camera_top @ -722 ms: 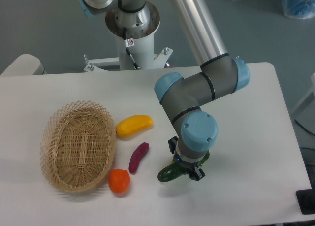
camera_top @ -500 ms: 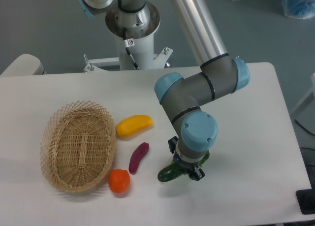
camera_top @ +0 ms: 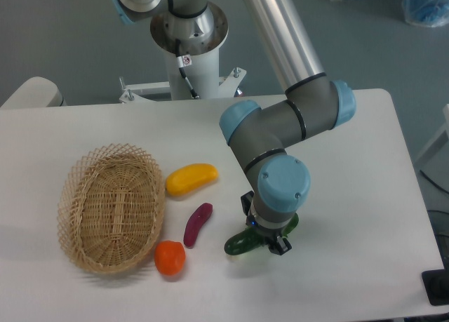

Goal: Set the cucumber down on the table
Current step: 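Lift the green cucumber with the gripper off the bok choy, then carry the cucumber away from the bok choy toward the basket side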

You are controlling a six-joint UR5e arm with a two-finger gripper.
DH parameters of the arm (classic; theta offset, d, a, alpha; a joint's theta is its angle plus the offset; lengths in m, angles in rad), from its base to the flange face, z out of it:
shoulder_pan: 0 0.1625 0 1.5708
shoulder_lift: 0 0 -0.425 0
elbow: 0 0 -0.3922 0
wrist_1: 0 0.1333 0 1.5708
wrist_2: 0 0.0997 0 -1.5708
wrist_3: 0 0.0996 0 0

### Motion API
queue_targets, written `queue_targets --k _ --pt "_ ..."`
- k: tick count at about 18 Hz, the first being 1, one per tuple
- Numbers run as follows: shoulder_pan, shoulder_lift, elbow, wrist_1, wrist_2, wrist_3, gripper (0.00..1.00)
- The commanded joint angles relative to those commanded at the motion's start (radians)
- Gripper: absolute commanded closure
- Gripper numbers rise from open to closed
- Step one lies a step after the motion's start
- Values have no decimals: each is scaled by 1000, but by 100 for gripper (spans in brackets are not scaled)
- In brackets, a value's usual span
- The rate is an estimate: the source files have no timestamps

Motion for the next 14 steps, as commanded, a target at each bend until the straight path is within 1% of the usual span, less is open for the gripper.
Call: queue_targets --k 2,6,9,12,14 --pt "23 40 -63 2 -5 70 93" --pt "63 110 -166 11 -8 212 93" --pt "78 144 -232 12 -2 304 93" --pt "95 175 -284 11 2 416 93" --pt "107 195 -328 12 12 463 92"
